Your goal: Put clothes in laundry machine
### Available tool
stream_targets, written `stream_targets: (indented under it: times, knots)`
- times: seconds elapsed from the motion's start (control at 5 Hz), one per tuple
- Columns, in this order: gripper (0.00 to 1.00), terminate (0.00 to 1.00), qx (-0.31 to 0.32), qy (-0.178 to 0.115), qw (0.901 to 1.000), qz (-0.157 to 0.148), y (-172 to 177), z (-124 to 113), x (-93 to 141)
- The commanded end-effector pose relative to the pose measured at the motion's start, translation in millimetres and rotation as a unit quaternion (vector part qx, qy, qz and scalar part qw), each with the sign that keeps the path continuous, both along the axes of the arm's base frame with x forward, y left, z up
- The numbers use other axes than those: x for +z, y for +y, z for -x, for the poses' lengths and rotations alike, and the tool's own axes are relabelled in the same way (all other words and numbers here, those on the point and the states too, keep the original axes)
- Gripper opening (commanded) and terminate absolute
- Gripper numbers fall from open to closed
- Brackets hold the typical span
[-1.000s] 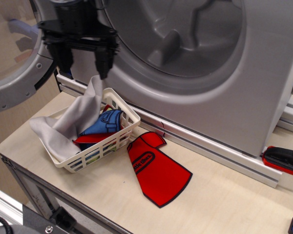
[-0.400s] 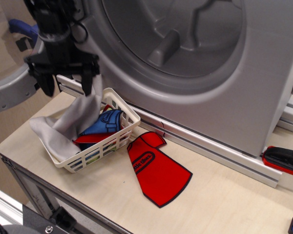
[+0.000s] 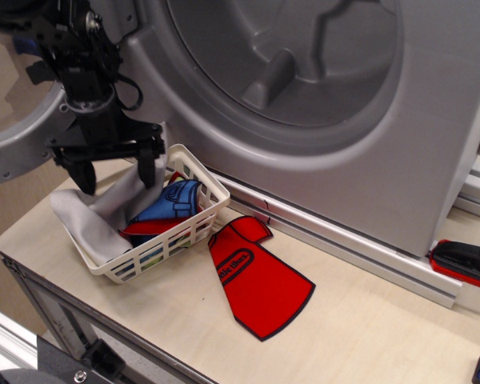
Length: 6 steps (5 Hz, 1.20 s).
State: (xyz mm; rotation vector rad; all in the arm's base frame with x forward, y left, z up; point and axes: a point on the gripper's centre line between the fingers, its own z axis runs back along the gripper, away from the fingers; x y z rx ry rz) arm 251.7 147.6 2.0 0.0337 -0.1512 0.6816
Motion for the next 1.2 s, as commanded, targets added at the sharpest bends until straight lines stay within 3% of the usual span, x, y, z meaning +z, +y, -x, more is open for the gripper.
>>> stream_targets:
  times: [0.0, 0.2, 0.4, 0.6, 0.8, 1.0]
  knots:
    - [1.00, 0.00, 0.046, -0.016, 0.9987, 0.015, -8, 1, -17]
    - [1.00, 0.00, 0.052, -0.010, 0.9986, 0.005, -9, 0, -32]
    - [1.00, 0.00, 0.027, -0.025, 0.9993, -0.009, -11, 1, -38]
    - [0.00, 0.00, 0.008, -0.019, 0.9996, -0.017, -7, 0, -37]
    - [0.00, 0.00, -0.023, -0.040, 0.9982, -0.038, -5, 0, -32]
    - [0.00, 0.00, -0.062, -0.050, 0.9947, -0.065, -5, -3, -13]
